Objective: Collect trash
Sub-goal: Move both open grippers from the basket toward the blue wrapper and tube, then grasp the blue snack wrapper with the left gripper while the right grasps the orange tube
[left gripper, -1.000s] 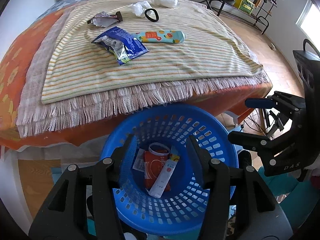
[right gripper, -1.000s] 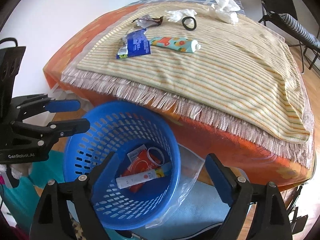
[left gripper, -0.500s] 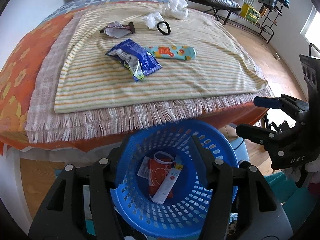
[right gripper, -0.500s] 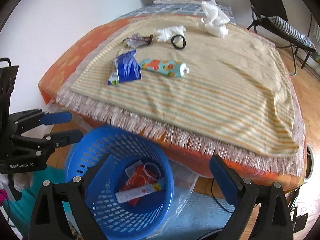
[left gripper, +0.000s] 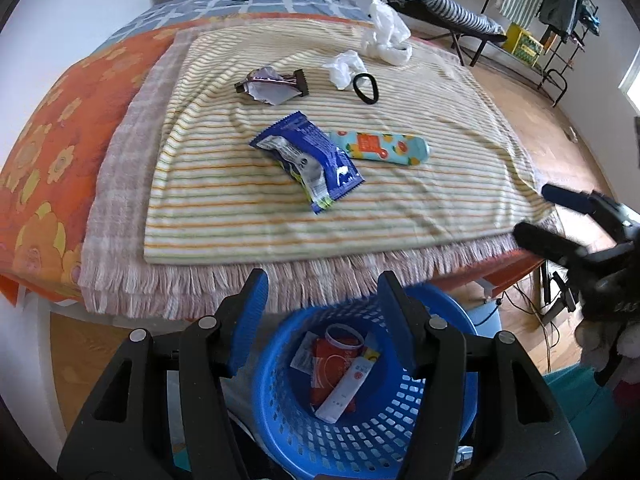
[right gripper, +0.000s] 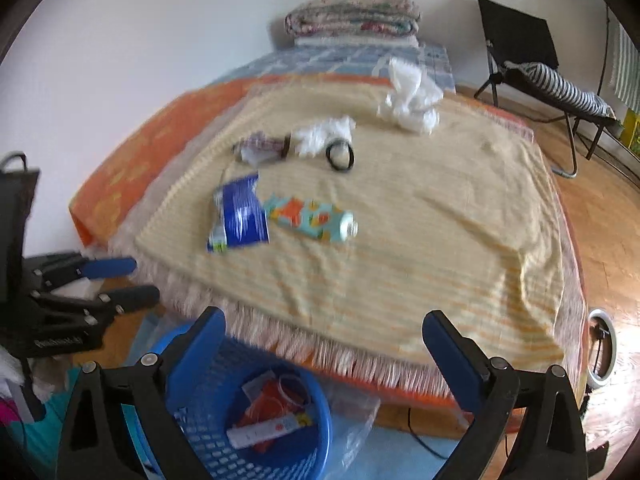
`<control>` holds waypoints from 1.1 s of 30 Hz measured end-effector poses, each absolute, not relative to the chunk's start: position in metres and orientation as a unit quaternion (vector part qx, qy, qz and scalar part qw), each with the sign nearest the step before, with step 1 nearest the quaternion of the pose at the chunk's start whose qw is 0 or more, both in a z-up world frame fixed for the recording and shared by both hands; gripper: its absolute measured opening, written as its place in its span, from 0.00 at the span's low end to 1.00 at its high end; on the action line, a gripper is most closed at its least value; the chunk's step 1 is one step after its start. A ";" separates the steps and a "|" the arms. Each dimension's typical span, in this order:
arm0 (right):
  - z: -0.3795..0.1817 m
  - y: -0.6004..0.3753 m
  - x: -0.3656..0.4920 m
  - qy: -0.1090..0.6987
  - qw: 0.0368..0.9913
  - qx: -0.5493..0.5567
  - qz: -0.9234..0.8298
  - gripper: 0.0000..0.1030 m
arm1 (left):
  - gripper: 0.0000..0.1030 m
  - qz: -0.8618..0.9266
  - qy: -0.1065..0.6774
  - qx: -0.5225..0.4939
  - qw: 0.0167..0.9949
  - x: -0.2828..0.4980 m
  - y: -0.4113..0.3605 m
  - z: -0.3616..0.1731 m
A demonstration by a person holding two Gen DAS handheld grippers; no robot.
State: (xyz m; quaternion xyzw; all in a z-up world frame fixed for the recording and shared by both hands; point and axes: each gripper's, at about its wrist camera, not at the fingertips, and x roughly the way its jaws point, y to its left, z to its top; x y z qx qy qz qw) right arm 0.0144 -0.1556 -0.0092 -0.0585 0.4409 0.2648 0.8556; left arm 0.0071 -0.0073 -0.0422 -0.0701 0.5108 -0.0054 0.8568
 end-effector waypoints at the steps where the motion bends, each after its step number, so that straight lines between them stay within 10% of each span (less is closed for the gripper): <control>1: -0.003 -0.156 0.018 0.427 0.861 -0.053 0.270 0.97 | 0.57 -0.003 0.515 -0.069 0.855 0.012 -0.005 -0.043; 14: 0.004 -0.150 0.091 0.431 0.850 0.003 0.303 0.99 | 0.57 0.002 0.535 -0.126 0.835 0.069 0.007 -0.053; 33: -0.068 -0.113 0.168 0.546 0.758 0.099 0.343 0.54 | 0.57 0.045 0.544 -0.151 0.825 0.143 0.013 -0.076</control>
